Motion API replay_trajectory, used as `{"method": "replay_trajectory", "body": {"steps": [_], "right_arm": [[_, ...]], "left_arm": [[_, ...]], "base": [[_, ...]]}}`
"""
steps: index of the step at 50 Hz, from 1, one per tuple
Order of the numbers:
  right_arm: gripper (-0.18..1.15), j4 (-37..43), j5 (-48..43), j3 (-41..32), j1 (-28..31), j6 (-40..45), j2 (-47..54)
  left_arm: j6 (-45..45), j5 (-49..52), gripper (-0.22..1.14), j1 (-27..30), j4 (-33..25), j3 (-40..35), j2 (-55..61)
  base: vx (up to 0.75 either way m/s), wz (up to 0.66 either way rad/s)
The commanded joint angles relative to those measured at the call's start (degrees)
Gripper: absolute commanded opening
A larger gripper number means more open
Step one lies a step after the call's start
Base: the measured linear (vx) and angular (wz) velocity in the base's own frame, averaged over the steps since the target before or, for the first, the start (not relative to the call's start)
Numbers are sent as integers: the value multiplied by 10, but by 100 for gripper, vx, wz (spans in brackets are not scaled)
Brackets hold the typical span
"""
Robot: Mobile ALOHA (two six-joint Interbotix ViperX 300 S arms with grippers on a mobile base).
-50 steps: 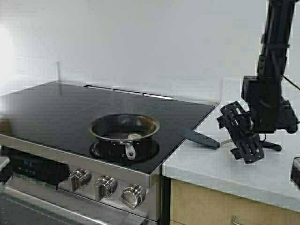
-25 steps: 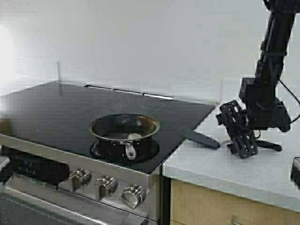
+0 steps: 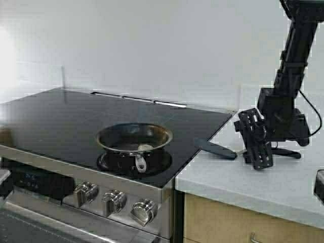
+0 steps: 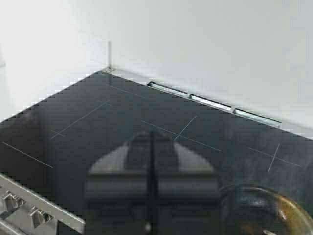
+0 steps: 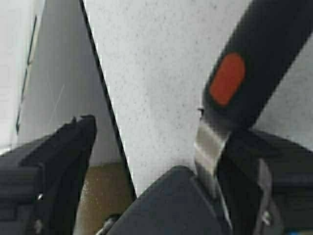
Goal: Add oil to the pan and cook the shrimp and serve it
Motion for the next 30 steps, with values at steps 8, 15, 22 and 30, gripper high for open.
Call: {"method": "replay_trajectory", "body": {"steps": [8,15,22,30], "right_arm": [[64,-19,61,1,2,30,0],[16,-30,72,4,2,33,-4],[0,-36,72,19,3,26,-25],[9,-40,44,53,4,26,-63]], "left_arm": [[1,-4,3,1,-1,-8,3],[1,-4,3,1,-1,-9,3],[1,-4,3,1,-1,-9,3],[1,-4,3,1,-1,-9,3]], "base": [[0,0],[0,0],[0,0],[0,0]]}}
